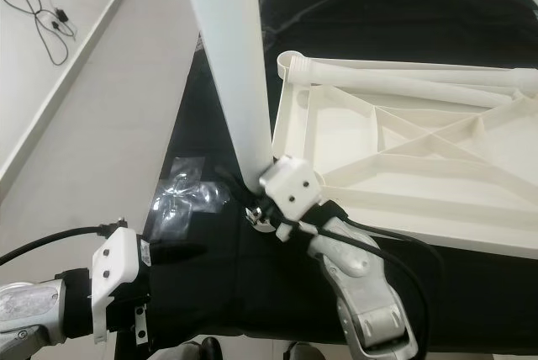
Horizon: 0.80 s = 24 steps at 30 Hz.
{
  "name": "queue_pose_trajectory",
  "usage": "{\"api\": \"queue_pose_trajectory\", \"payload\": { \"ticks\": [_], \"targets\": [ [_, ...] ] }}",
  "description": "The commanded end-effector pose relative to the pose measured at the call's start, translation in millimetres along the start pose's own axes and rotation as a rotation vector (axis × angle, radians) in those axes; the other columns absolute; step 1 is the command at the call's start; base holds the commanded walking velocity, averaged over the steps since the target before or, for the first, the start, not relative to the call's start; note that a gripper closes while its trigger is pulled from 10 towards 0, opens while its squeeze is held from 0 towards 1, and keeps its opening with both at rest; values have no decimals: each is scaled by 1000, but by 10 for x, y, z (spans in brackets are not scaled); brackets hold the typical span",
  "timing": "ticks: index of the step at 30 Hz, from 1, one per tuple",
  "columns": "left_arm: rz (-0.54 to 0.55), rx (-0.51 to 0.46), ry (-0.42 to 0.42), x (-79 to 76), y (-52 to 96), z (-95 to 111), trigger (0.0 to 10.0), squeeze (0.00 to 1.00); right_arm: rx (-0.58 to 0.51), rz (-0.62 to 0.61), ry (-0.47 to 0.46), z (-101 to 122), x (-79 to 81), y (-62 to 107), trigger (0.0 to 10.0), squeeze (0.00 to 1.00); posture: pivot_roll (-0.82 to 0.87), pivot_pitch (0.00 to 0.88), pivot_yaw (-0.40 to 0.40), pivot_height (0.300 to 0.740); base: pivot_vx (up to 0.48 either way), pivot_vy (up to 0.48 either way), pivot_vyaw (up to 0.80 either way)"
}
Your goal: Building children table
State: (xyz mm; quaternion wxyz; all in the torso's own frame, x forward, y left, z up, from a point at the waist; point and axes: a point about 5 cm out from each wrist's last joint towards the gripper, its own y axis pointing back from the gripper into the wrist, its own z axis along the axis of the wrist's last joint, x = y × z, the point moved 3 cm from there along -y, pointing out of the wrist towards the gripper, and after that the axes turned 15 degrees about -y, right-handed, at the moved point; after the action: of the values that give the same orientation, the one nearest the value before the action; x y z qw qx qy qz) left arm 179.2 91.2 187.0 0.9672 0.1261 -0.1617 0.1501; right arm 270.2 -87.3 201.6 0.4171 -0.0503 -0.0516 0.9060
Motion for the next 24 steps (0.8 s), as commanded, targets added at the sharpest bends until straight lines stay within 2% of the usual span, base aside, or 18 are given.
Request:
{"api": "queue_pose_trajectory", "payload": {
  "ticks": [1,6,10,13,14,15,16,17,18,19,21,24],
  "targets": [
    [-14,14,11,-20,-1,-38,10000,0,249,-108,-93,-547,-136,91,10000,0,67,221,61,740,0,0,0],
    [-8,13,8,-16,-8,-44,10000,0,233,-126,-100,-449,-208,-5,10000,0,66,217,56,740,0,0,0],
    [-4,8,10,-17,-21,-45,10000,0,213,-98,-113,-309,-322,-90,10000,0,61,217,53,740,0,0,0],
    [-3,6,10,-15,-27,-44,10000,0,203,-86,-129,-269,-348,-112,10000,0,61,216,52,740,0,0,0],
    [-3,5,9,-12,-32,-45,10000,0,189,-39,-164,-235,-337,-136,10000,0,61,216,51,740,0,0,0],
    [-2,3,9,-10,-37,-44,10000,0,171,101,-155,-180,-262,-135,10000,0,62,218,52,740,0,0,0],
    [-2,3,9,-10,-37,-44,10000,0,171,101,-155,-180,-262,-135,10000,0,62,218,52,740,0,0,0],
    [-1,2,9,-8,-40,-42,10000,0,163,201,-144,-146,-205,-120,10000,0,62,218,52,740,0,0,0],
    [-2,1,9,-14,-43,-39,10000,0,189,352,-89,-155,-137,-58,10000,0,65,223,55,740,0,0,0],
    [-4,0,10,-23,-44,-36,10000,0,238,454,-53,-203,-149,-24,10000,0,69,224,54,740,0,0,0],
    [-6,0,11,-36,-40,-30,10000,0,299,539,-26,-261,-224,-17,10000,0,78,230,50,740,0,0,0],
    [-3,2,11,-40,-29,-24,10000,0,299,566,-46,-248,-285,-76,10000,0,87,237,46,740,0,0,0]
  ]
}}
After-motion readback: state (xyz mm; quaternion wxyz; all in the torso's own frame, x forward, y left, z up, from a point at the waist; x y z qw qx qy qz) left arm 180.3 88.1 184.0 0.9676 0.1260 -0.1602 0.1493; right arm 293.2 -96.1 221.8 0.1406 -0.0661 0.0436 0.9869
